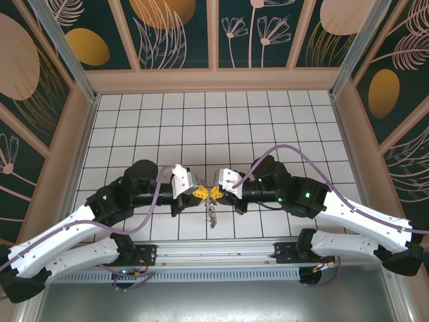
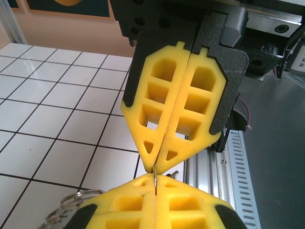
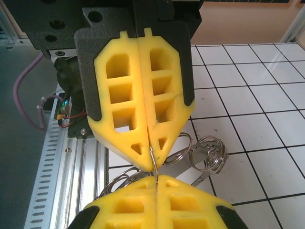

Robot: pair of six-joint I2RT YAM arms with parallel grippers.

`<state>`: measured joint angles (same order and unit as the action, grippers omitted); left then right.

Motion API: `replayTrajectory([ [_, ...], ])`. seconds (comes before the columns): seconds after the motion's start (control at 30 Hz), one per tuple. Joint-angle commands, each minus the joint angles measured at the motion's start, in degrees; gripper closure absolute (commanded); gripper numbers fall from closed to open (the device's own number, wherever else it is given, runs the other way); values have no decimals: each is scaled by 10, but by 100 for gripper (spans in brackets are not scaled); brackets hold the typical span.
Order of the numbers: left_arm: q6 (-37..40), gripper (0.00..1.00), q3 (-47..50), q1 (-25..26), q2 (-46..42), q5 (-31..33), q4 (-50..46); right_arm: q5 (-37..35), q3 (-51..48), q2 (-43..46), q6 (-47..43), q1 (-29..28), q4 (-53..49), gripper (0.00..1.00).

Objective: Put the keys on the keyring

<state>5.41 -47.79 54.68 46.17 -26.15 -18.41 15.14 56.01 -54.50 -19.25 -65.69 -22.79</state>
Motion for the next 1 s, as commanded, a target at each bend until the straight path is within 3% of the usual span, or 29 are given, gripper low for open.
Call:
replayTrajectory([
  [0.0, -22, 100, 15, 2, -9, 3, 35, 0, 18, -2, -15, -20, 37, 100],
  [0.2, -55, 100, 47, 1, -44, -41, 122, 8, -4, 10, -8, -25, 70, 100],
  [0.37, -68, 100, 63, 2, -60, -57, 164, 23, -21, 18, -1, -24, 97, 91],
  [0.7, -95, 100, 88, 1, -73, -70, 234, 46, -40, 26, 9, -24, 127, 86],
  [0.97, -113, 100, 101, 1, -78, -87, 281, 39, -44, 34, 7, -25, 132, 99],
])
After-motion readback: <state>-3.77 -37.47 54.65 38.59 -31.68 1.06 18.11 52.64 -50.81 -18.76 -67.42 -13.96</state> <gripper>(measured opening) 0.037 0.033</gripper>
